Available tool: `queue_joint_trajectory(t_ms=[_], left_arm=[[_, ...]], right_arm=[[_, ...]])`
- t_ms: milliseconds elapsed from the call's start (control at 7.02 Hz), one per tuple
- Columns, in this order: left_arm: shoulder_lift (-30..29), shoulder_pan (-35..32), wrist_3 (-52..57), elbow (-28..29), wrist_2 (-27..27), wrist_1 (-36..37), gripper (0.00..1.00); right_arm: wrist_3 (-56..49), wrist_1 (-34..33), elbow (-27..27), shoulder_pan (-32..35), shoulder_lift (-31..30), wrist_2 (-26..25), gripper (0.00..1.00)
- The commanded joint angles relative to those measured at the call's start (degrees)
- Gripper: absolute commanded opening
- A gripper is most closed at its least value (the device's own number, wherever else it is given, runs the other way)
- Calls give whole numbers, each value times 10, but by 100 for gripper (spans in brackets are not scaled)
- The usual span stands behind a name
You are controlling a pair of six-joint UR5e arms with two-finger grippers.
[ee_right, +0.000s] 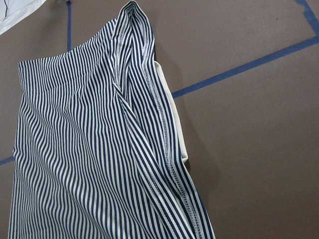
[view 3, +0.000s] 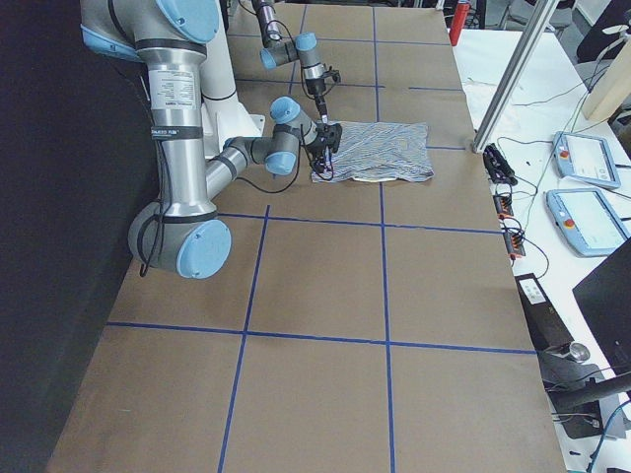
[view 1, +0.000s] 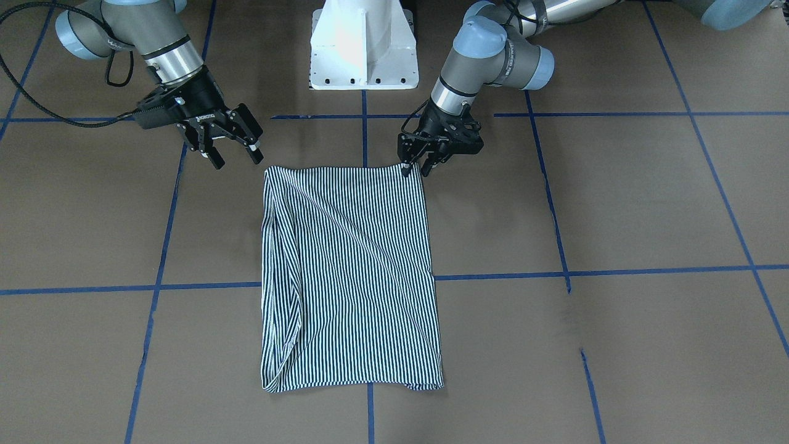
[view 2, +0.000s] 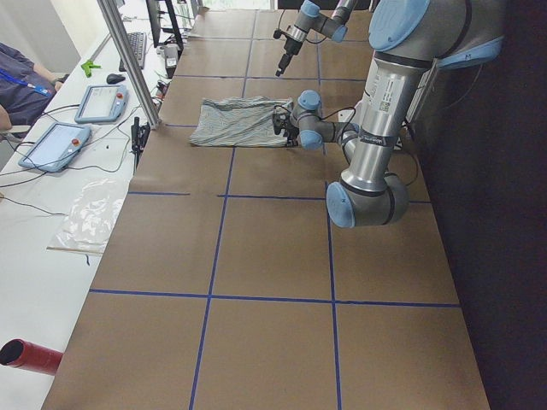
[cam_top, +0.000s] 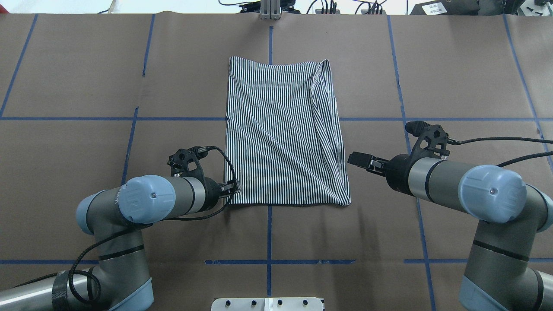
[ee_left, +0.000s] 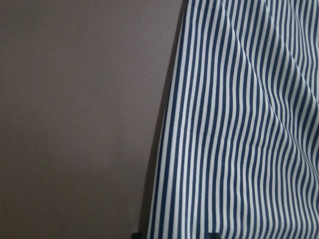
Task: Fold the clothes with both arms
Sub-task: 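Move both grippers to the shirt corners nearest the robot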
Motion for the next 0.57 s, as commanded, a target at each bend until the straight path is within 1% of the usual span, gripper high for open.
queue_joint_trajectory(t_ms=[0,428], left_arm=[[0,3,2,0,-1,1,54],[1,7,5,0,-1,1,54]], right_arm=[[0,0,-3,3,0,0,100],[0,0,-5,4,1,0,100]])
